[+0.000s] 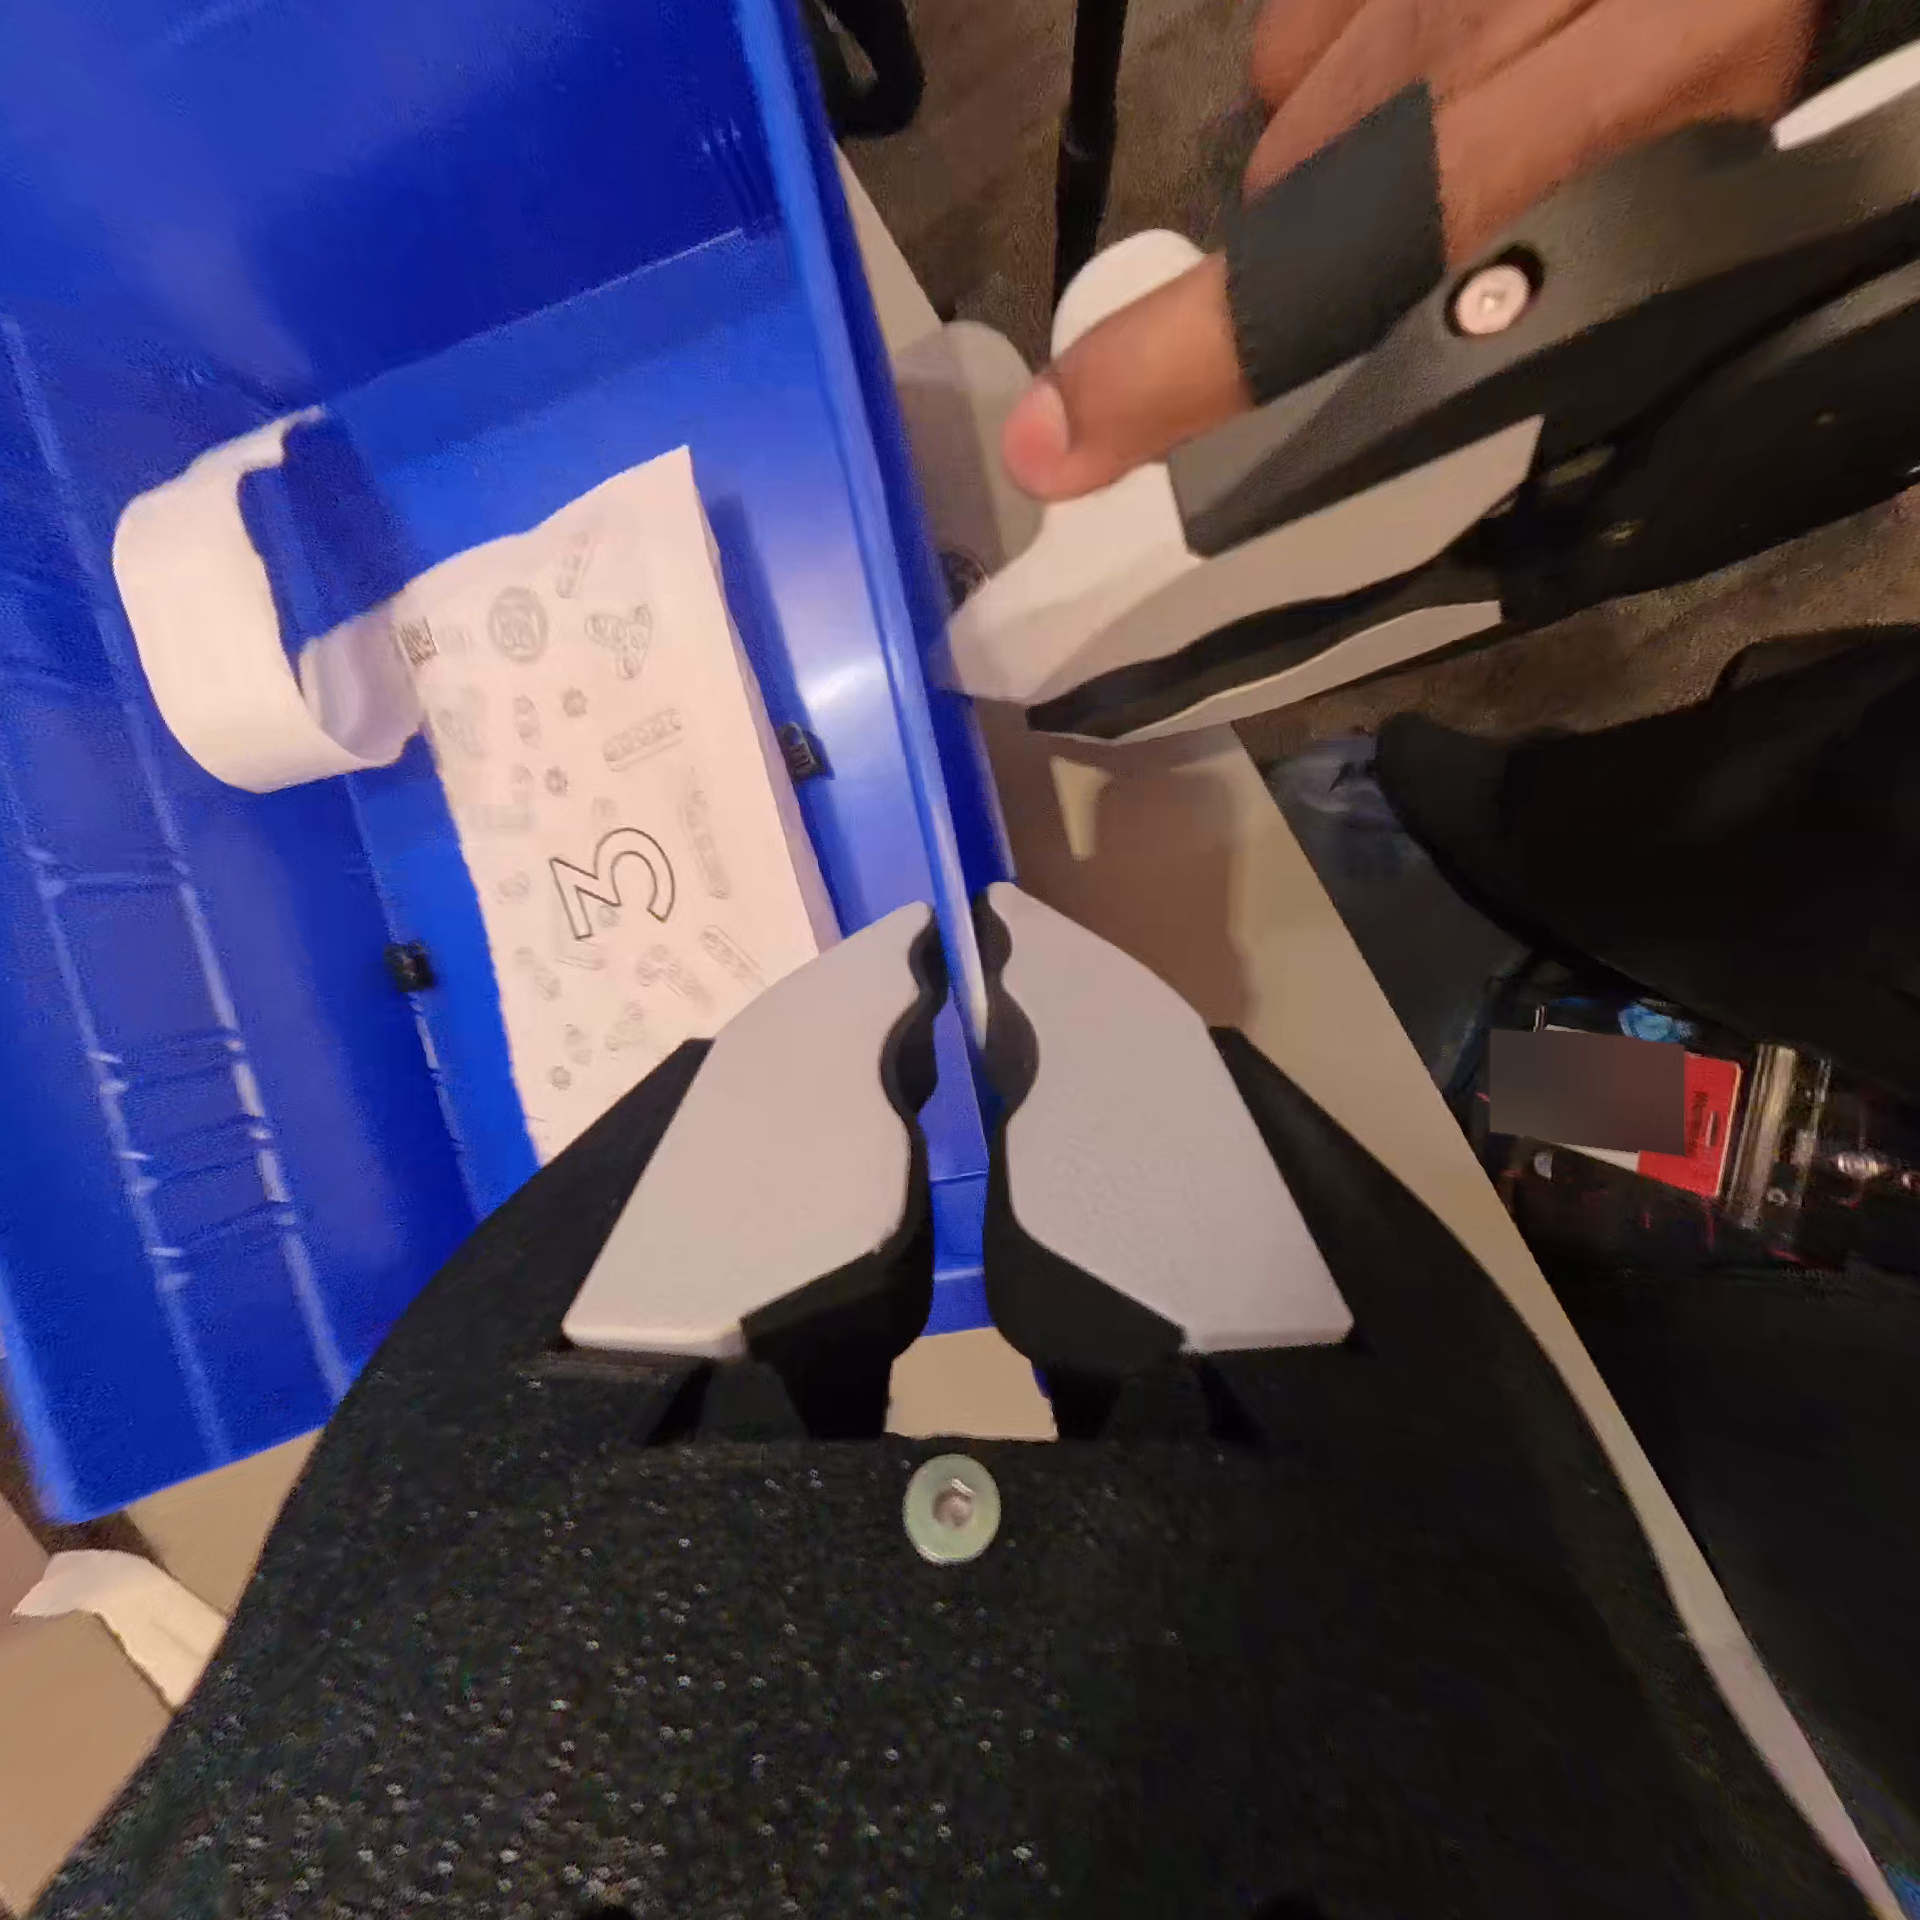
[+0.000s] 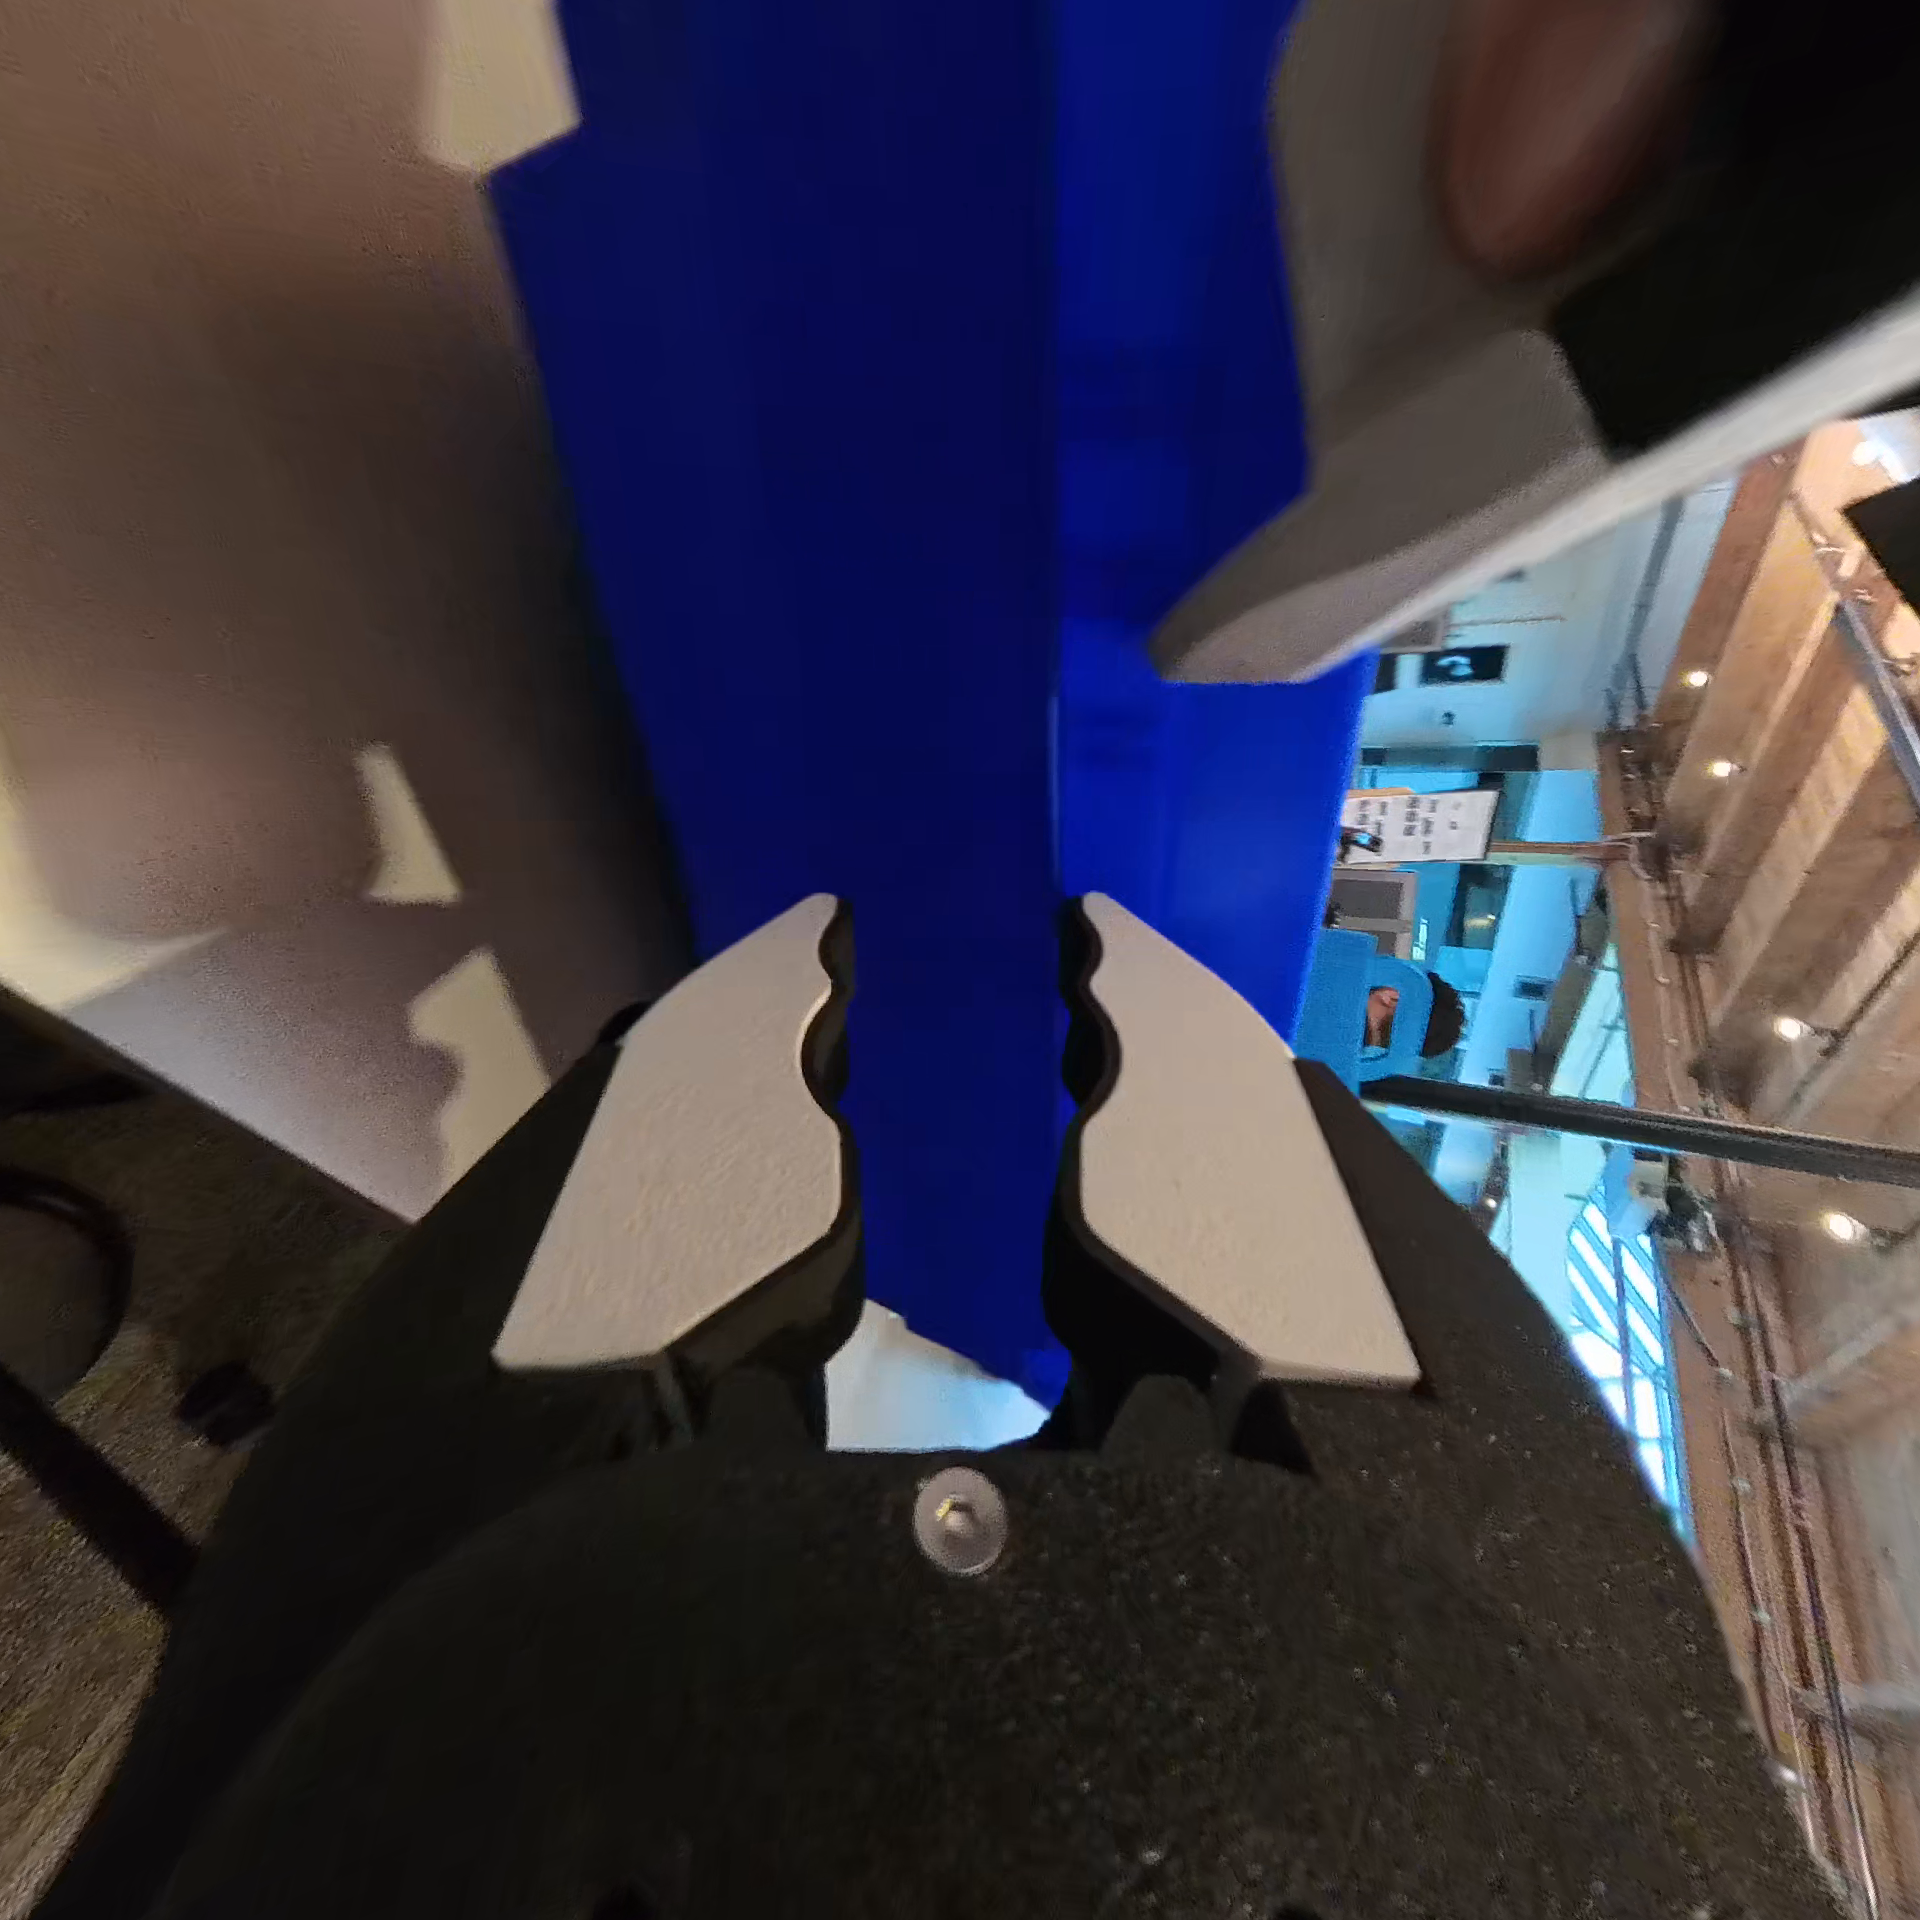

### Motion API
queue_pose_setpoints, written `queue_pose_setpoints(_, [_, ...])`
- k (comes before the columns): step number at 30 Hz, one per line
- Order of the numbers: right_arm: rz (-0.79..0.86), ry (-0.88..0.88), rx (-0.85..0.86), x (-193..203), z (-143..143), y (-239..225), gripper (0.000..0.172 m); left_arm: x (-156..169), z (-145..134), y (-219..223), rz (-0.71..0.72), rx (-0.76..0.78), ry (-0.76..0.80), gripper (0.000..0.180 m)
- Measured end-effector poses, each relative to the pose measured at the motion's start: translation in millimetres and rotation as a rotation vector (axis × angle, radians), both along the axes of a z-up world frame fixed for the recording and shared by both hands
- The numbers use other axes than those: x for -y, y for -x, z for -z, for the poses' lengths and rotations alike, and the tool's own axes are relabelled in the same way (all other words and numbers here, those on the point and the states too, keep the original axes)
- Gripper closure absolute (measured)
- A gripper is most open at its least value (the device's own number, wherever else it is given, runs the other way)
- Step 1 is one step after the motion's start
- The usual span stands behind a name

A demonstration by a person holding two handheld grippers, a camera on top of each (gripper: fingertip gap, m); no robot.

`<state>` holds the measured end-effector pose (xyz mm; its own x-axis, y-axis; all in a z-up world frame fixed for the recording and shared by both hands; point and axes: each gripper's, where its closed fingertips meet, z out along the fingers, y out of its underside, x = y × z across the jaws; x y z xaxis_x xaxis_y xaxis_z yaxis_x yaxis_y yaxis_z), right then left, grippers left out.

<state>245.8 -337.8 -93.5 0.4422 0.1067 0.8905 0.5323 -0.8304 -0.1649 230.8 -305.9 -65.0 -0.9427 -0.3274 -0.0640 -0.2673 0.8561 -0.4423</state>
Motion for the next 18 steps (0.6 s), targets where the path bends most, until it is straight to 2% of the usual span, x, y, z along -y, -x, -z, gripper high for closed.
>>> queue_pose_setpoints(3, [-0.005,0.048,-0.013,-4.6,14.0,6.3,0.13,-1.6,-1.0,-2.3,0.015,0.015,-0.015,0.176])
queue_pose_setpoints(7, [0.008,0.088,-0.036,-5.4,27.1,8.3,0.142,-3.2,1.3,-0.1,0.016,-0.003,-0.017,0.177])
queue_pose_setpoints(8, [0.016,0.097,-0.02,-5.5,32.7,7.0,0.129,-0.9,-7.0,-1.3,0.003,0.012,0.017,0.177])
queue_pose_setpoints(10, [0.039,0.073,0.046,-7.8,29.7,5.2,0.133,-2.9,-25.6,-7.7,-0.011,0.065,0.044,0.177])
queue_pose_setpoints(12, [0.069,0.058,0.063,-9.6,27.1,4.0,0.135,-5.0,-25.9,-5.6,0.003,0.038,0.03,0.176])
queue_pose_setpoints(18, [0.086,-0.064,-0.003,-9.4,25.3,2.4,0.132,-7.8,-39.1,-6.4,0.0,0.091,0.046,0.176])
